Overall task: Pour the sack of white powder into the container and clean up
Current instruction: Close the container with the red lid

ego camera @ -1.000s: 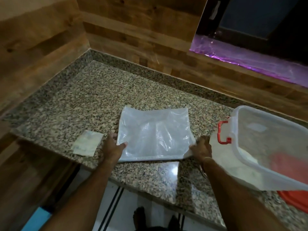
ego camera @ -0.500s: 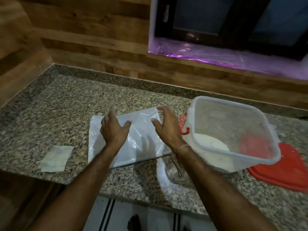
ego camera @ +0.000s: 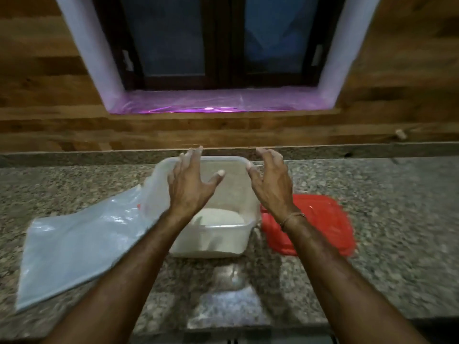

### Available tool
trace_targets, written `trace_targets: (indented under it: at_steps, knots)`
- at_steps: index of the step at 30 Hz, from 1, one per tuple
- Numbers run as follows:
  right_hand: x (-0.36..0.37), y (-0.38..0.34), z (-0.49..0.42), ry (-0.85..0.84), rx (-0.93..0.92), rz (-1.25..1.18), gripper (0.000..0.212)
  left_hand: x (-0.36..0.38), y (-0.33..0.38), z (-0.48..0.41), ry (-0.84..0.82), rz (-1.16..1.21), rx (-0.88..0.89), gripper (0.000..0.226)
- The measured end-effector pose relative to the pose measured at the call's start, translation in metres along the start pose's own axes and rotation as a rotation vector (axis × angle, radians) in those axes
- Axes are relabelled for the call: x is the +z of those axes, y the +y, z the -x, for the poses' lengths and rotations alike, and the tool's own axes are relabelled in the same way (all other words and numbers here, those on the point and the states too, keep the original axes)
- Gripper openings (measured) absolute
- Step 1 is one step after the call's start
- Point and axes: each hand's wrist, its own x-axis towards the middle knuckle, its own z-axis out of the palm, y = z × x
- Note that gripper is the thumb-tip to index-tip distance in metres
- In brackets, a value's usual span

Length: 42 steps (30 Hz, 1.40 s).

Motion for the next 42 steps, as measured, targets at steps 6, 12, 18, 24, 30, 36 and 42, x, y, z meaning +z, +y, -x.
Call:
trace_targets:
  at_steps: [6, 12, 18, 24, 30, 36, 42]
  knots:
    - [-0.049, 0.13, -0.005, -0.074, 0.226, 0.136, 0.058, 0.085, 0.079, 0.01, -0.267, -0.039, 0.085, 0.094]
    - [-0.059, 0.243, 0.022, -0.304, 0.647, 0.282, 0.082, 0.118, 0.09, 0.01, -0.265, -0.044, 0.003, 0.087]
    - [-0.041, 0.271, 0.034, -0.376, 0.744, 0.31, 0.107, 0.122, 0.09, 0.01, -0.218, -0.124, 0.014, 0.094]
    - [-0.023, 0.262, 0.032, -0.411, 0.746, 0.196, 0.122, 0.122, 0.09, 0.009, -0.209, -0.154, 0.032, 0.093]
    - [-0.023, 0.263, 0.025, -0.35, 0.8, 0.09, 0.112, 0.122, 0.093, 0.01, -0.213, -0.153, 0.022, 0.094]
    - [-0.038, 0.277, 0.016, -0.152, 1.086, -0.75, 0.059, 0.121, 0.092, 0.008, -0.192, -0.139, 0.001, 0.093]
    - [-0.076, 0.294, 0.005, 0.05, 1.038, -1.048, 0.043, 0.118, 0.093, 0.009, -0.214, -0.127, -0.014, 0.093]
